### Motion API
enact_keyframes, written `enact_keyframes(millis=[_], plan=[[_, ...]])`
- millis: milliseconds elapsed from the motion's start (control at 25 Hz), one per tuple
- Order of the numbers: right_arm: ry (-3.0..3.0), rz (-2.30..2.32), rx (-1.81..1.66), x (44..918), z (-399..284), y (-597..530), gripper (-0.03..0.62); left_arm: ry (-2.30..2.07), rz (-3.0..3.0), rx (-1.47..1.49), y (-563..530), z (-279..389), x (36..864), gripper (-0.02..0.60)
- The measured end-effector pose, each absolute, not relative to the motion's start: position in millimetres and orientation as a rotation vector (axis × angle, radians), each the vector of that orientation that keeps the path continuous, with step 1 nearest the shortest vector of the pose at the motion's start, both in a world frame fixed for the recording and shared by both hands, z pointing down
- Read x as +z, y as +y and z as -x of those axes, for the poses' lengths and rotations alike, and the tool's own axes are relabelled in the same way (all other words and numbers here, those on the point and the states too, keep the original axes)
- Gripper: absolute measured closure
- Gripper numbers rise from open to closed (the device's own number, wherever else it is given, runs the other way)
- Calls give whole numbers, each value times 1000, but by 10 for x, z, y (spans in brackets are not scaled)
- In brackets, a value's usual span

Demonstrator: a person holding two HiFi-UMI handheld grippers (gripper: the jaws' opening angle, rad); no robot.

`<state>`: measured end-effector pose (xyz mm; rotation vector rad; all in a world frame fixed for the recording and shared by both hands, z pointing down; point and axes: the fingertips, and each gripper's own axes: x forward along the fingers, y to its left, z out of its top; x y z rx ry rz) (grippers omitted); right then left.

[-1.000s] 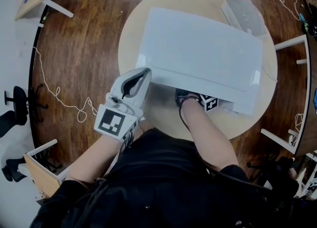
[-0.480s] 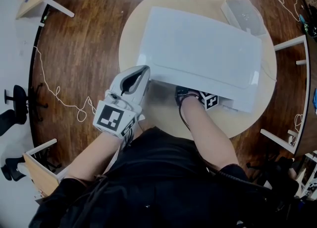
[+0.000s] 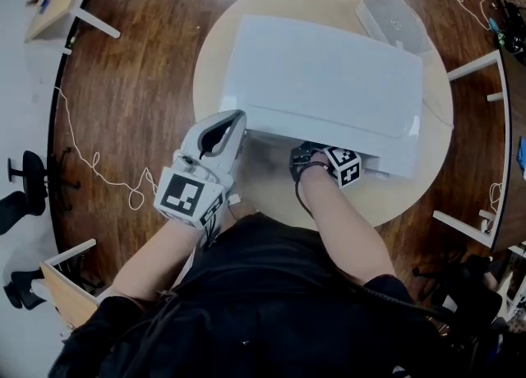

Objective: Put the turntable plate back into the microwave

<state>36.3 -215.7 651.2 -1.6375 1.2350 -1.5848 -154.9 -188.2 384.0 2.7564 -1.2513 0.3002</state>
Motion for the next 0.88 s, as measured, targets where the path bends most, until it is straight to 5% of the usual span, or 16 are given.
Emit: enact_keyframes(millis=[880], plan=[[1446, 1594, -1551, 6254, -389, -1775, 484, -1198, -2805, 267, -1546, 1312, 3797, 577]])
